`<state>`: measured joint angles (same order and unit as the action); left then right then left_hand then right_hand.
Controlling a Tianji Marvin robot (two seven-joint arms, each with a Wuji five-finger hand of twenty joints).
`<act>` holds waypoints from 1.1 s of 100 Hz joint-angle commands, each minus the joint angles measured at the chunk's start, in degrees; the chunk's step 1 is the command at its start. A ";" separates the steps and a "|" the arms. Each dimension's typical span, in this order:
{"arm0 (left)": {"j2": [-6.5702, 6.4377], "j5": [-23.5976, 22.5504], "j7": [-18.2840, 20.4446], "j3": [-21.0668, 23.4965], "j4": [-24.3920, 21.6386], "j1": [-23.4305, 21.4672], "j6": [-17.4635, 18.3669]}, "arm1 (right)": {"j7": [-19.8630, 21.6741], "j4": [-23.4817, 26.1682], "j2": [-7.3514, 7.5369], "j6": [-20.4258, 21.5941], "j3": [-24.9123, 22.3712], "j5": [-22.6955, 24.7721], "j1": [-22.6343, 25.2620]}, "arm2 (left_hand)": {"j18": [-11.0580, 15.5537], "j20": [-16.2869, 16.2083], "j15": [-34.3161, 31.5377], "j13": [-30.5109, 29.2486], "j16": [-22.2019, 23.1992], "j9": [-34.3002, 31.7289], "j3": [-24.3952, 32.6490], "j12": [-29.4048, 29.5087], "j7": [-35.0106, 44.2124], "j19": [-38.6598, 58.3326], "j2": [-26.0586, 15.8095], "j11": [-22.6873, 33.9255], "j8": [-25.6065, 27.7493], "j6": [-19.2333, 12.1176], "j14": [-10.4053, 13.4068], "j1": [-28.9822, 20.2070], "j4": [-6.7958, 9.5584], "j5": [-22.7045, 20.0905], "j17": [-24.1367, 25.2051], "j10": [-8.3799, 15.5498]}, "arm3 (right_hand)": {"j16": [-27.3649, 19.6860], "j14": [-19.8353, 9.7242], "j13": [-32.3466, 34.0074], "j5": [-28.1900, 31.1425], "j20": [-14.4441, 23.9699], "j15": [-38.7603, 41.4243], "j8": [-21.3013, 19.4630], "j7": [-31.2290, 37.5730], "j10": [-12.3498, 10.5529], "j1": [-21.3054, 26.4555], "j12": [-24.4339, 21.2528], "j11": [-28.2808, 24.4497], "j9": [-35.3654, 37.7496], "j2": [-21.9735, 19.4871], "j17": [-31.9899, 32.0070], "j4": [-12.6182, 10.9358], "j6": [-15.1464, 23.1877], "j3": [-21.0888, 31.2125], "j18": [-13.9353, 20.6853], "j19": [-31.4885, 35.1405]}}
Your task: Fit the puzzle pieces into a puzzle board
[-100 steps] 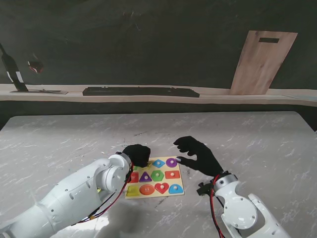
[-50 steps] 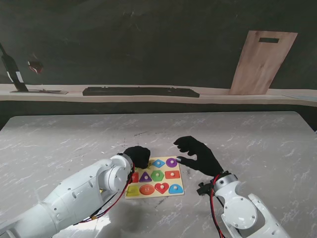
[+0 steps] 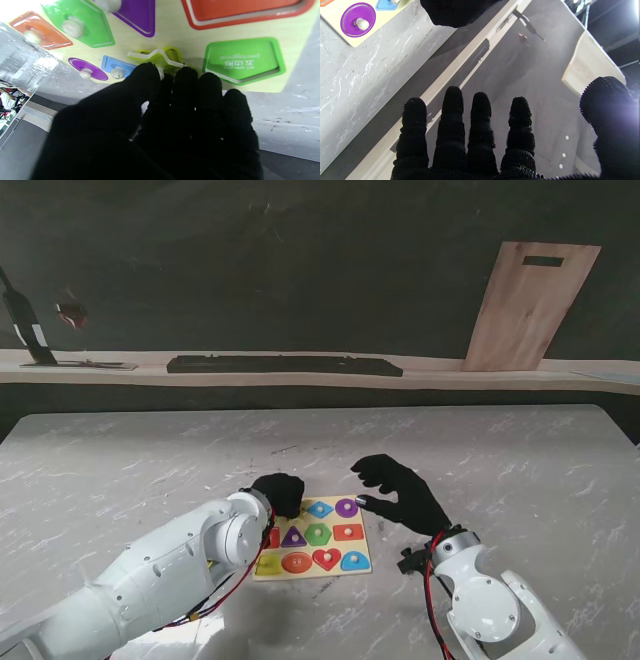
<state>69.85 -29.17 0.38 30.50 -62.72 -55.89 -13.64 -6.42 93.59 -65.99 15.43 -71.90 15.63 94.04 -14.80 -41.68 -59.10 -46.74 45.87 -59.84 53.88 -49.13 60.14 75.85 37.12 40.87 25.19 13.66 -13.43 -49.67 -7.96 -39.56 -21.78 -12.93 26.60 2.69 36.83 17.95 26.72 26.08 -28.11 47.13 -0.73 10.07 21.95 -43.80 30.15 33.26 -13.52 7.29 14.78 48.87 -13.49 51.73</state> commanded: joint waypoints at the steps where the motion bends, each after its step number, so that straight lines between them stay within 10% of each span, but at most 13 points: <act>1: 0.30 -0.18 -0.16 -0.20 0.40 0.16 -0.28 | 0.02 0.10 -0.27 0.26 0.14 0.10 0.33 | -13.36 -1.86 -2.16 -1.10 1.16 0.60 0.81 -0.88 2.02 2.38 -0.87 1.54 0.77 0.55 -2.00 -1.80 -0.74 -0.82 0.66 -4.07 | 1.20 -1.16 0.14 1.00 0.65 0.33 -0.84 -0.27 -1.59 0.97 0.19 0.38 1.03 -0.57 0.44 -1.99 2.07 -0.98 -0.36 0.60; 110: 0.28 -3.04 0.29 -3.84 2.87 2.52 0.19 | 0.13 0.11 -0.28 0.46 0.01 -0.29 0.43 | -12.06 -1.69 -4.54 1.05 3.02 3.92 -3.30 -9.30 1.82 1.66 -4.04 6.81 1.65 -3.22 -0.18 -2.30 -0.31 2.23 1.82 -1.17 | 1.25 -1.04 0.01 1.19 0.74 0.27 -0.86 -0.37 -1.45 0.52 0.16 0.48 1.10 -1.81 0.64 -2.37 1.94 -1.58 -0.42 0.45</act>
<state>70.00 -32.44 0.42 26.95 -60.67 -53.36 -13.53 -6.29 93.54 -65.99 15.69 -71.99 15.29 94.06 -14.82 -41.90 -61.13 -46.05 47.91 -56.80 50.81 -57.06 61.81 76.01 34.98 45.89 26.87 13.16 -13.47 -49.67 -7.97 -38.34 -21.11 -13.00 26.61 2.69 36.83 17.95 26.72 26.08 -28.12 47.13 -0.73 10.07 21.95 -43.79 30.15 32.49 -13.42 7.26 14.79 48.25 -13.49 51.73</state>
